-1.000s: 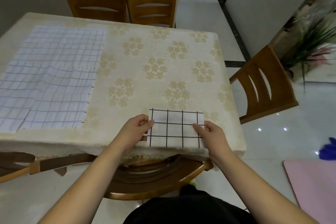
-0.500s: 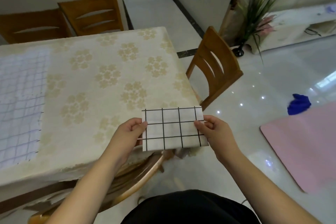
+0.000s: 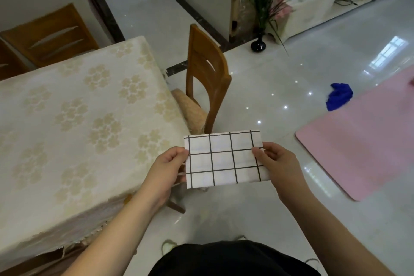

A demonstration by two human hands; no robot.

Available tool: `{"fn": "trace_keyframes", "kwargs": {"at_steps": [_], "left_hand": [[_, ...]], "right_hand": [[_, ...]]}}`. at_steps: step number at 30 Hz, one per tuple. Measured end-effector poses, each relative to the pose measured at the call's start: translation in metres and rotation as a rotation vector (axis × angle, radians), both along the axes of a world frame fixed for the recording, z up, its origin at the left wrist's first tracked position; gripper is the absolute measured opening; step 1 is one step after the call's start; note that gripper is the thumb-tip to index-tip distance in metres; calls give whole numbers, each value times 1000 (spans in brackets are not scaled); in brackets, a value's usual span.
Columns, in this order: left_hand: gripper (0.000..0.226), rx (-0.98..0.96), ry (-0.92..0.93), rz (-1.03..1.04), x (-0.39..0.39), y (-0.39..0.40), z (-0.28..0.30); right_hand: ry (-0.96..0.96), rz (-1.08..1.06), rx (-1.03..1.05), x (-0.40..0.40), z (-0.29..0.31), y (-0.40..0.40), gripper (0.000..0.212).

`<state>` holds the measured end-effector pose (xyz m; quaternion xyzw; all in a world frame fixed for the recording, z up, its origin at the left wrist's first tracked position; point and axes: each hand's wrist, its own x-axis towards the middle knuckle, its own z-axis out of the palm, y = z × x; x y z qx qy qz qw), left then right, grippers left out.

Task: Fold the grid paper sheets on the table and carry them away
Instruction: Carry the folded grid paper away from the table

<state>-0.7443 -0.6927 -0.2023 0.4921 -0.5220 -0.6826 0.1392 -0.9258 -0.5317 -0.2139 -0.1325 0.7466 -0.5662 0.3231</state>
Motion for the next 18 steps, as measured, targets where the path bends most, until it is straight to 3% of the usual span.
{"fn": "trace_keyframes", "kwargs": {"at_steps": [10, 18], "left_hand": [[23, -52, -42, -128, -98, 21, 2], [20, 6, 49, -238, -177, 7, -15]], "right_hand": [[-38, -111, -32, -67, 3, 46, 12], [-36, -218, -5, -131, -10, 41, 11]]}}
